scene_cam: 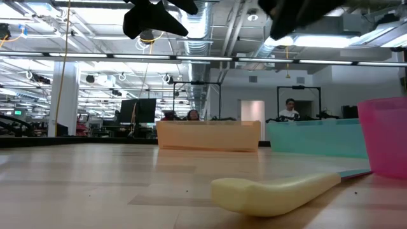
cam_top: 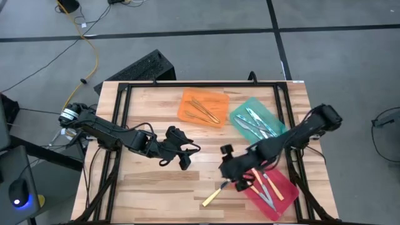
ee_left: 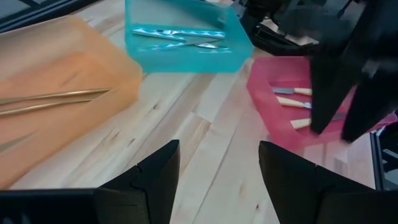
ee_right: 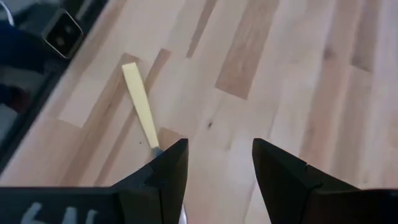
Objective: Sort silverware by color (type)
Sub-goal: Put the yellow knife into the red bin
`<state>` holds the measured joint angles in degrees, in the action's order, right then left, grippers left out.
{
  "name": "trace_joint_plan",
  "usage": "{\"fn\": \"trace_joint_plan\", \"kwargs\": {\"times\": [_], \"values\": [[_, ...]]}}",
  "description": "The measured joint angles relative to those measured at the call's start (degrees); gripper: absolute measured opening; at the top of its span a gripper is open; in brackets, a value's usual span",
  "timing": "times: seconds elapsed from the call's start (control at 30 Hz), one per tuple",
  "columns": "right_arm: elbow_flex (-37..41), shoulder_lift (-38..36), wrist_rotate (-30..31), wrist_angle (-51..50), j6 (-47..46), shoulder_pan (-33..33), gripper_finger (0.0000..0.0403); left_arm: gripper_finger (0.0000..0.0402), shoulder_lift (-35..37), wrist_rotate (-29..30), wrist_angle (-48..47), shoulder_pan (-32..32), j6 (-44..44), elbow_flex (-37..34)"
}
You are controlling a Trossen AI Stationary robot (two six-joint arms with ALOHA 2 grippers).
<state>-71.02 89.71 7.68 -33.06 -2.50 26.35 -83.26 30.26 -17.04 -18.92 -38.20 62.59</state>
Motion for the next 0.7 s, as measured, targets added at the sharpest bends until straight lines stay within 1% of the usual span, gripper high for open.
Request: {"fn": "trace_joint_plan", "kwargs": {"times": [0.2,0.33,0.4,0.5,0.7], "values": [[0.0,7.4,-0.1,2.2,1.9,1.3,0.0198,0.0201,0.0,0.6,-0.1,0.0,0.0,0.0],[0.0,10.5,-2.2,2.2,2.6,2.2,0.0198,0.0201,0.0,1.7,-0.1,0.0,0.0,0.0],[0.0,11.6,-3.3,2.3,2.6,2.4,0.0198,0.0201,0.0,1.9,-0.1,0.0,0.0,0.0],[0.0,12.8,-3.4,2.3,2.8,2.9,0.0198,0.0201,0.0,1.9,0.0,0.0,-0.1,0.0],[-0.2,12.3,-3.3,1.5,2.6,3.1,0.0198,0.0201,-0.2,1.8,1.5,-0.1,-1.8,0.0]]}}
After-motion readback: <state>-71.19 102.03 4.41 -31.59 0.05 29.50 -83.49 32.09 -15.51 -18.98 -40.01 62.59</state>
